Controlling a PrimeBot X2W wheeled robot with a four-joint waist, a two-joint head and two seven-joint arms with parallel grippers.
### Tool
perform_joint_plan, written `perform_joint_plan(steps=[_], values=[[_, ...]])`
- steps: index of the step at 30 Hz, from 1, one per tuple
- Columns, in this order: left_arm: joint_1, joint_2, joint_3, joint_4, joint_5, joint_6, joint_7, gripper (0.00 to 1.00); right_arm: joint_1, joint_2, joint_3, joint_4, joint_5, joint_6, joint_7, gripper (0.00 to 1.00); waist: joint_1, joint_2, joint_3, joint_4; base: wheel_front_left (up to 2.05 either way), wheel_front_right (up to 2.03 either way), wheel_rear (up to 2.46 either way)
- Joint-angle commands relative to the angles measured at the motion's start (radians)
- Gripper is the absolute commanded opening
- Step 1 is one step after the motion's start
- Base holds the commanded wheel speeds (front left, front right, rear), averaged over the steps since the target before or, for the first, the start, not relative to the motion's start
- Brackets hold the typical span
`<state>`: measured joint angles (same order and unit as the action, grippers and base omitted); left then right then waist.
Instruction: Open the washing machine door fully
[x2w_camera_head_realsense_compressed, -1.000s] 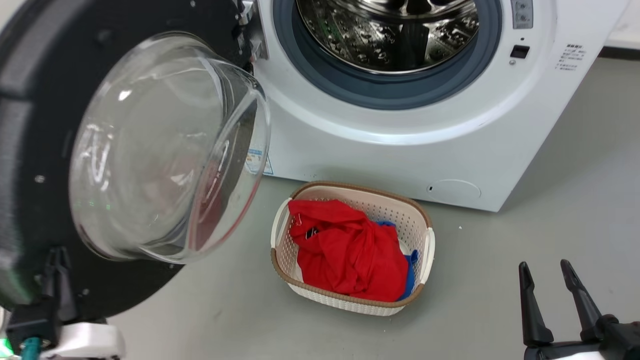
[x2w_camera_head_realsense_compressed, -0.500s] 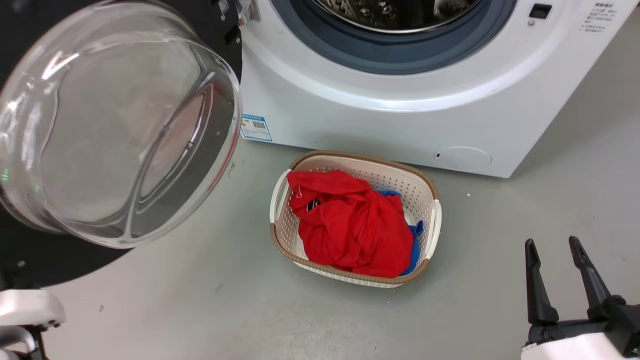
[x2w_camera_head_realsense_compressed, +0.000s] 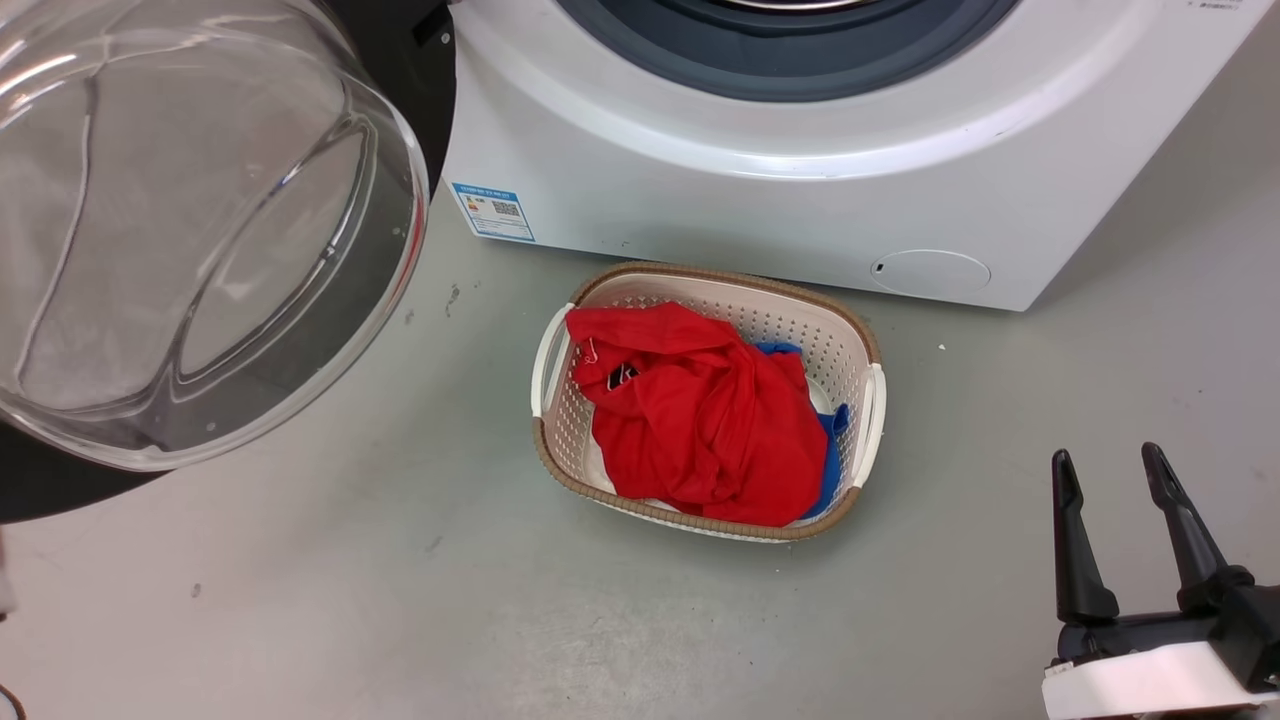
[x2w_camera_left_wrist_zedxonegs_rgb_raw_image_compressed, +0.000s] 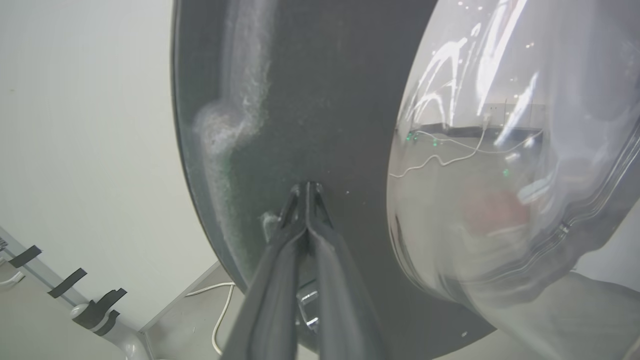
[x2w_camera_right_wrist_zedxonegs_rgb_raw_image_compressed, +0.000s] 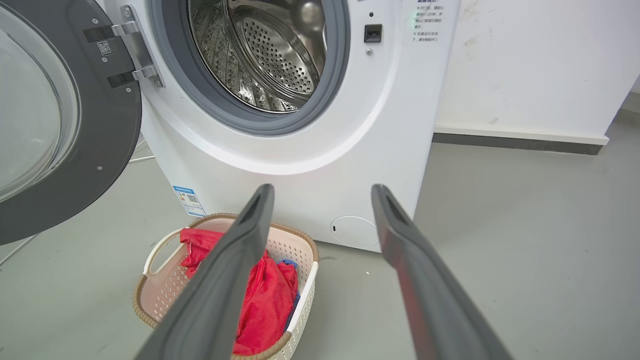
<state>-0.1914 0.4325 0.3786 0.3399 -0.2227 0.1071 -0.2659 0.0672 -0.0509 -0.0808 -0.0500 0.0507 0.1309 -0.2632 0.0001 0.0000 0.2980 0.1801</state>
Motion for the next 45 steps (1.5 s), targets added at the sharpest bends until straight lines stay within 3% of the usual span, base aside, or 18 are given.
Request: perform_joint_plan(steps=[1, 15, 26, 34, 45], values=[[-0.02, 0.01, 0.009, 0.012, 0.005, -0.005, 0.003, 0.0, -0.016, 0.001, 0.0, -0.003, -0.009, 0.0, -0.002, 1.0, -0.0001, 0.0, 0.003, -0.001, 0.0, 0.0, 0.0], [-0.076, 0.026, 0.067, 0.125, 0.045, -0.062, 0.002, 0.0, -0.011, 0.001, 0.014, 0.017, -0.002, 0.0, -0.002, 1.0, -0.0001, 0.0, -0.029, -0.027, 0.0, 0.0, 0.0], [0.029, -0.015, 0.06, -0.081, 0.133, -0.095, 0.002, 0.0, 0.034, 0.001, 0.016, 0.036, 0.028, 0.0, -0.002, 1.0, -0.0001, 0.0, -0.166, -0.048, 0.0, 0.0, 0.0], [0.125, -0.096, -0.046, -0.281, 0.19, -0.122, 0.002, 0.0, 0.071, 0.001, -0.002, 0.018, 0.026, 0.0, -0.002, 1.0, -0.0001, 0.0, -0.263, -0.065, 0.0, 0.0, 0.0], [0.183, -0.216, -0.233, -0.395, 0.228, -0.14, 0.002, 0.0, 0.097, 0.001, -0.007, -0.044, 0.018, 0.0, -0.002, 1.0, -0.0001, 0.0, -0.305, -0.106, 0.0, 0.0, 0.0]])
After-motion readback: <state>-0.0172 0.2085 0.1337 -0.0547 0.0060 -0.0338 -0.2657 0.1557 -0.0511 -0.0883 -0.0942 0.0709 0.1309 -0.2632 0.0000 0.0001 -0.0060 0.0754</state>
